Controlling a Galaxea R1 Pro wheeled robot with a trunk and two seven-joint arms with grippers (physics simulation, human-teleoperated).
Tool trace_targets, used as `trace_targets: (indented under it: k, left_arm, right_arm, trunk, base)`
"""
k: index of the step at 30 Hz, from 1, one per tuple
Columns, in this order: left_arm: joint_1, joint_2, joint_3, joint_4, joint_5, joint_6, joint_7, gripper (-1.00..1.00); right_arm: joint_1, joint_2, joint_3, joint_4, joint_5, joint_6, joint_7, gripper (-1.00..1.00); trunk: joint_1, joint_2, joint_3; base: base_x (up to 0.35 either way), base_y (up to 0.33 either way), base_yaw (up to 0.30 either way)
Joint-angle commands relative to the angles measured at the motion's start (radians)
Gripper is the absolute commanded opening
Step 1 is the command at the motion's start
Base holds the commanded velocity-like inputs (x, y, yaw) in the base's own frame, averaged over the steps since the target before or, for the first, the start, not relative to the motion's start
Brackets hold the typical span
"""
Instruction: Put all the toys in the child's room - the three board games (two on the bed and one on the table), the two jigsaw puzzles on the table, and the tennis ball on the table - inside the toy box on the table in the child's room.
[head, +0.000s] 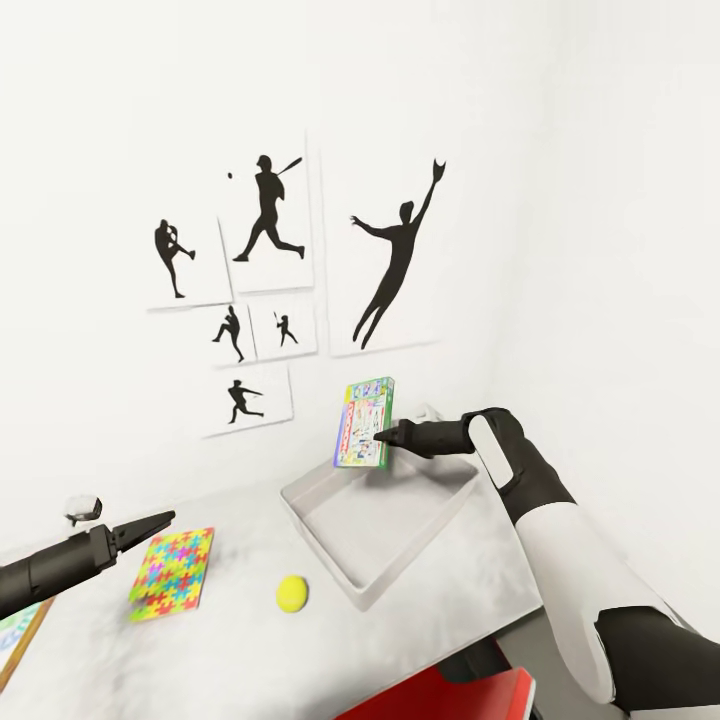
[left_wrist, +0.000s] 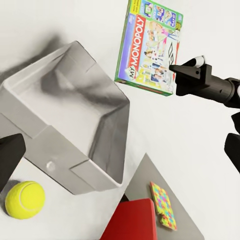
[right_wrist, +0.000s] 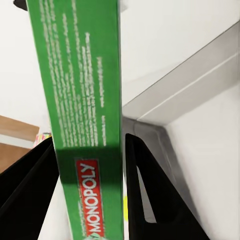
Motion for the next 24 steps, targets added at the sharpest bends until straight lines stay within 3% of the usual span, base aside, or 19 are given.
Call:
trace_targets:
  k: [1, 24]
  left_arm:
    - [0.0, 0.0, 0.001, -0.001, -0.011, 0.01, -0.009, 1.0]
    - [0.006, 0.0, 0.001, -0.002, -0.007, 0.01, -0.009, 1.0]
  right_arm:
    - [-0.001, 0.0, -0.001, 0.0, 0.009, 0.002, 0.009, -1.0]
    - [-0.001, -0.008, -0.002, 0.001, 0.014, 0.002, 0.01, -1.0]
  trunk:
    - [0.001, -0.002, -0.002]
    - [0.001, -0.002, -0.002]
  base:
    - [0.053, 0.0, 0.0]
    - [0.031, 0.0, 0.0]
